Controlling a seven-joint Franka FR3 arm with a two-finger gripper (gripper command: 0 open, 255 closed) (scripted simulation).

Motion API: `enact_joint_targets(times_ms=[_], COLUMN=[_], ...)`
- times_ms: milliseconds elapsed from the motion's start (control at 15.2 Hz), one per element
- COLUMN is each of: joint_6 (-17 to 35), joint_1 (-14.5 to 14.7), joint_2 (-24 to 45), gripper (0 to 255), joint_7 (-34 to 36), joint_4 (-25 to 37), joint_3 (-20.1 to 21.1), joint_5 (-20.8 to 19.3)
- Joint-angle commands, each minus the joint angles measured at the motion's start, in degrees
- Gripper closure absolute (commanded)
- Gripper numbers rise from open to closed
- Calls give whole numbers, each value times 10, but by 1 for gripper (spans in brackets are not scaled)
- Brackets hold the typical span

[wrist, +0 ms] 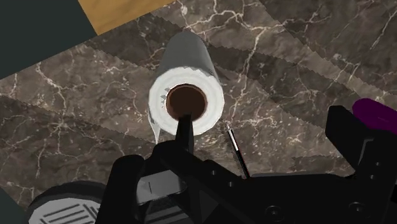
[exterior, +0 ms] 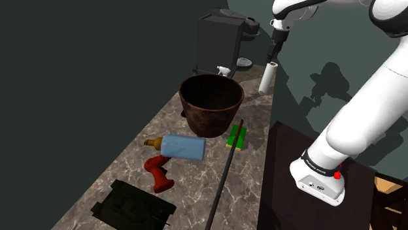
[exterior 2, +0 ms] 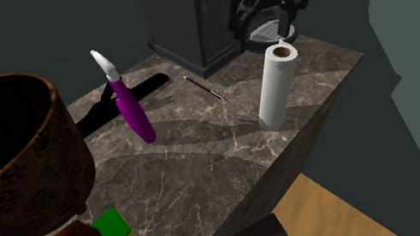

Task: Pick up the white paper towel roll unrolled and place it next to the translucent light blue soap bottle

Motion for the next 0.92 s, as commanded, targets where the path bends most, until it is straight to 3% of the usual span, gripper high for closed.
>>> enact_joint_targets(times_ms=[0,198,660,858], joint_6=[6,6,61,61], joint_1=[-8,-24,-26,-26], joint_2=[50,106,121,121], gripper=[0,0,0,0], joint_7=[-33,-67,-75,-75], joint_4=[33,77,35,35], joint_3=[-11,-18,-15,-15], joint_5=[19,42,53,53])
